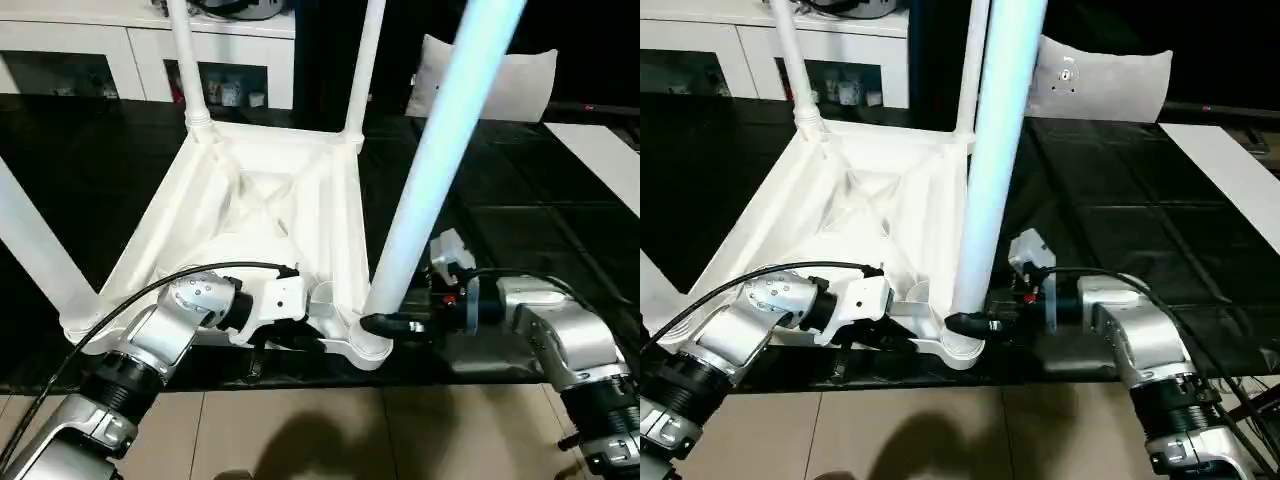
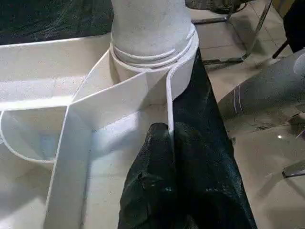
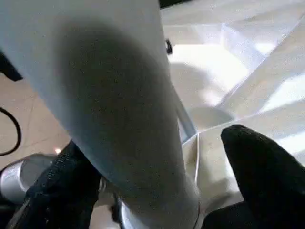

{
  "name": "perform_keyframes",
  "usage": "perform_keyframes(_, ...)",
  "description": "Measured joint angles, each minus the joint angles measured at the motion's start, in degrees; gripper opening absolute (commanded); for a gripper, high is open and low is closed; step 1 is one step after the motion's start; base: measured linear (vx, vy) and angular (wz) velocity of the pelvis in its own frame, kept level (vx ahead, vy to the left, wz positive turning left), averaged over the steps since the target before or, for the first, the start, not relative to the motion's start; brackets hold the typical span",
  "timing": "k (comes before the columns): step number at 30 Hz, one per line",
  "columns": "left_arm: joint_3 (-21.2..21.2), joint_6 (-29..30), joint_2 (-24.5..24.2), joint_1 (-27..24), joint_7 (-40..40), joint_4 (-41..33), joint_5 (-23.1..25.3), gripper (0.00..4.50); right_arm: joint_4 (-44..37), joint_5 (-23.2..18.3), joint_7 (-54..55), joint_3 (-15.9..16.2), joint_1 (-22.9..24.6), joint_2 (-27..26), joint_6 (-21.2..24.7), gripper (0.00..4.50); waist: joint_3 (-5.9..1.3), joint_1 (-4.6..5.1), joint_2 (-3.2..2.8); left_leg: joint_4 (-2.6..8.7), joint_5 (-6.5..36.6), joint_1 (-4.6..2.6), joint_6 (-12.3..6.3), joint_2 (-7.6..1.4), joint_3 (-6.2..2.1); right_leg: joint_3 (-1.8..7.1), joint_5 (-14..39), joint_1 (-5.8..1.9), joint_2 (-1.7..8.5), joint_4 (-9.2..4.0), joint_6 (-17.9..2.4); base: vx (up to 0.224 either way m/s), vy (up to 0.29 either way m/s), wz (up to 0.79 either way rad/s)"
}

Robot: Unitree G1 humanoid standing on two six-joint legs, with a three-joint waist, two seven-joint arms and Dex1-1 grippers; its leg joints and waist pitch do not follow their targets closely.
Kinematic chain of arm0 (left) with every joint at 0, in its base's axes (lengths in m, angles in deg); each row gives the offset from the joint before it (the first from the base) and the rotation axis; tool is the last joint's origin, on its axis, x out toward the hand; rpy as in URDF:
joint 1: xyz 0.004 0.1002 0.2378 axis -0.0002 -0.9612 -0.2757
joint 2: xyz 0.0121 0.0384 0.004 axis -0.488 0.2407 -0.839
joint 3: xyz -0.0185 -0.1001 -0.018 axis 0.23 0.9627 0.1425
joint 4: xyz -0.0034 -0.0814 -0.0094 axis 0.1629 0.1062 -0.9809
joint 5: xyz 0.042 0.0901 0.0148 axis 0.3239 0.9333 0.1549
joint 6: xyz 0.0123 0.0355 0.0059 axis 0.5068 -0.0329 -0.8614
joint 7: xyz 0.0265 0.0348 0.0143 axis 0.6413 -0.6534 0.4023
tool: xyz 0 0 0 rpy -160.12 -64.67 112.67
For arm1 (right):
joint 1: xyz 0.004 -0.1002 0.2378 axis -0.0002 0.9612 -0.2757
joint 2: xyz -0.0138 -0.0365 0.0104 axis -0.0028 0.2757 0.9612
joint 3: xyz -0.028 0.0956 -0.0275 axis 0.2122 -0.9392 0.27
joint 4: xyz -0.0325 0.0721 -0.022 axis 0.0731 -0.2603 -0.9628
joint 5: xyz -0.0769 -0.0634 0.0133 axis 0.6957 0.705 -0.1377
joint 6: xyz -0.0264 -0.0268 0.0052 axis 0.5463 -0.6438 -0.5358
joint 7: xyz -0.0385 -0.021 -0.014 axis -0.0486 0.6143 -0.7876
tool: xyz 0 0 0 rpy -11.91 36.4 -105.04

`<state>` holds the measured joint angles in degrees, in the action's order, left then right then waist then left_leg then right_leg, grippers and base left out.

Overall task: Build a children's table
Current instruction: Rotate leg to tighten

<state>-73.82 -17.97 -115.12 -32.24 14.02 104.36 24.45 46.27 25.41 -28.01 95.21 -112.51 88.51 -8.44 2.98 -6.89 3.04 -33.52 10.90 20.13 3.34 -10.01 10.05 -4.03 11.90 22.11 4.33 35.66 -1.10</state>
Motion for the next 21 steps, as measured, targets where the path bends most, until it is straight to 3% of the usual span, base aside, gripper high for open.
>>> perform_keyframes(18,0.1,0.5,-0.2,-0.2,0.0,-0.3,0.0,0.00,2.1,-0.1,-1.4,1.8,0.1,-0.9,0.8,2.29,-0.02,0.20,0.03,0.00,0.0,-0.04,0.00,0.00,0.00,0.00,0.0,-0.04,0.00,-0.01,0.0,0.000,0.000,0.00)
perform_keyframes(21,0.2,1.5,0.2,-0.2,0.0,-0.4,-0.2,0.00,1.7,-0.1,-1.1,1.8,0.2,-0.9,1.0,2.23,-0.02,0.23,0.04,-0.01,0.0,-0.05,0.00,0.00,0.00,0.00,0.0,-0.04,0.00,0.02,0.0,0.000,0.000,0.00)
